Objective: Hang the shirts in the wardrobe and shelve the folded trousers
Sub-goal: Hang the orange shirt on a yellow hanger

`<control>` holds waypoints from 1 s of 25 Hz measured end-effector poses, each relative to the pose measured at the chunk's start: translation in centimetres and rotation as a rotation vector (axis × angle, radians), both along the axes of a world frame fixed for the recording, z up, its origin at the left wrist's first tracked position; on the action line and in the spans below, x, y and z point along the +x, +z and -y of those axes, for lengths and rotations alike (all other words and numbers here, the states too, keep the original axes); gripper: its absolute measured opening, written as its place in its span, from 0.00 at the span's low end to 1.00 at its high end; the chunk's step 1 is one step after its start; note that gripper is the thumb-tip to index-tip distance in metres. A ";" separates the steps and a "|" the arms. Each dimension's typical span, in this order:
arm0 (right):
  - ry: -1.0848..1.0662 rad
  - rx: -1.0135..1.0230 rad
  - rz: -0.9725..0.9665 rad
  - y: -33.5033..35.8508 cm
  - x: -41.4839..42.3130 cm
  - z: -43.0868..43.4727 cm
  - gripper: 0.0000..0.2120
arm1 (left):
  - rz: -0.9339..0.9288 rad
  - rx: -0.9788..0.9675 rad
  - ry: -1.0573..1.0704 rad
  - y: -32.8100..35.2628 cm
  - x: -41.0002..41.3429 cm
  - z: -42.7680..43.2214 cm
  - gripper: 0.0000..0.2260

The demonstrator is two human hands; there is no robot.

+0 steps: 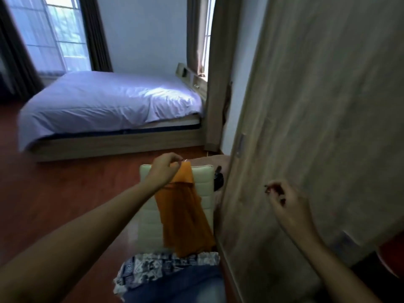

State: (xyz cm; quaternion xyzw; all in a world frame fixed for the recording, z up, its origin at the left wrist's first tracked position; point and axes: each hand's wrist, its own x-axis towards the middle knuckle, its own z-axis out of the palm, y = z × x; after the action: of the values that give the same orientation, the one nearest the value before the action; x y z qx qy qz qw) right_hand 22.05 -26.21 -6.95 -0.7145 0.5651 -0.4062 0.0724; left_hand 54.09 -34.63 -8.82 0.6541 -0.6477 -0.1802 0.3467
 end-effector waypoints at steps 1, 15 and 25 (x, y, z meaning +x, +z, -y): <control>0.049 0.048 0.000 -0.8 2.4 2.0 0.07 | 0.058 0.005 0.091 -1.2 2.8 1.6 0.11; -0.005 0.536 0.337 -11.3 21.6 19.7 0.03 | -0.050 0.666 0.062 -9.0 11.8 16.1 0.16; -0.325 0.385 1.092 -10.1 15.1 19.9 0.07 | -1.143 0.377 -0.249 -8.3 11.5 7.9 0.09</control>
State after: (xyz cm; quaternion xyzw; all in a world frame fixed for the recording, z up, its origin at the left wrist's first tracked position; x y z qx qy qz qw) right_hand 37.15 -46.12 -17.01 -0.2808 0.6115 -0.6109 0.4172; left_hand 65.58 -42.53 -17.10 0.4237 -0.3878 -0.6529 0.4937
